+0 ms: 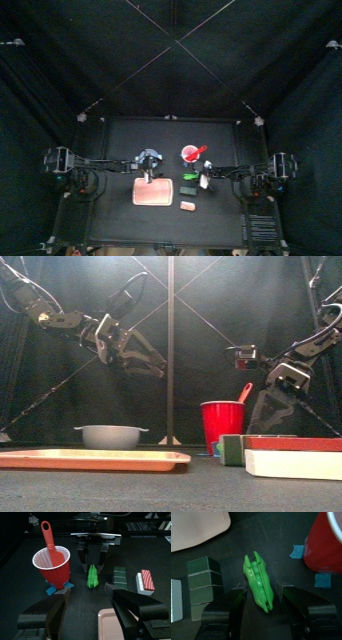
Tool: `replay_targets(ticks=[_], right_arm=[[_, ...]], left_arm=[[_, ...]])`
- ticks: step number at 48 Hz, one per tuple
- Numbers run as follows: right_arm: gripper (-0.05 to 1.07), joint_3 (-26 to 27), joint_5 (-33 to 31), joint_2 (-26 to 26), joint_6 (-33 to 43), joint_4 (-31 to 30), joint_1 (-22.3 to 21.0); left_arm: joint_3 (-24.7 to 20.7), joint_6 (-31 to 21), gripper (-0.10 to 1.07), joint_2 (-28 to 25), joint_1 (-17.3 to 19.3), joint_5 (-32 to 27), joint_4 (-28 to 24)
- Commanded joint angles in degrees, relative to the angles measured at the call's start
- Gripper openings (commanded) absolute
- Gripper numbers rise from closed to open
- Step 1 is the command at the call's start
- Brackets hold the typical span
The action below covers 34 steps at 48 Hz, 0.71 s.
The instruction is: Place peas above green sushi roll
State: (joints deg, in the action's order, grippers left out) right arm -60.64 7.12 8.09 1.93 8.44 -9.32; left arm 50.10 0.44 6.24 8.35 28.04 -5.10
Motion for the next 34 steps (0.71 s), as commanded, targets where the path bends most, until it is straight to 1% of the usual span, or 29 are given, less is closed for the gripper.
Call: replay_targets(ticks=[1, 34], right_arm=[[0.87, 1.1, 0.2, 0.6, 0.0, 0.0, -0.1], [0.88, 3.4, -2.6, 0.9, 0.1, -1.1, 0.4]], left_arm=[[-0.6, 0.0, 0.93, 0.3, 0.3, 0.5, 0.1], [-0.4, 0.0, 0.93, 0.4, 0.3, 0.4, 0.1]])
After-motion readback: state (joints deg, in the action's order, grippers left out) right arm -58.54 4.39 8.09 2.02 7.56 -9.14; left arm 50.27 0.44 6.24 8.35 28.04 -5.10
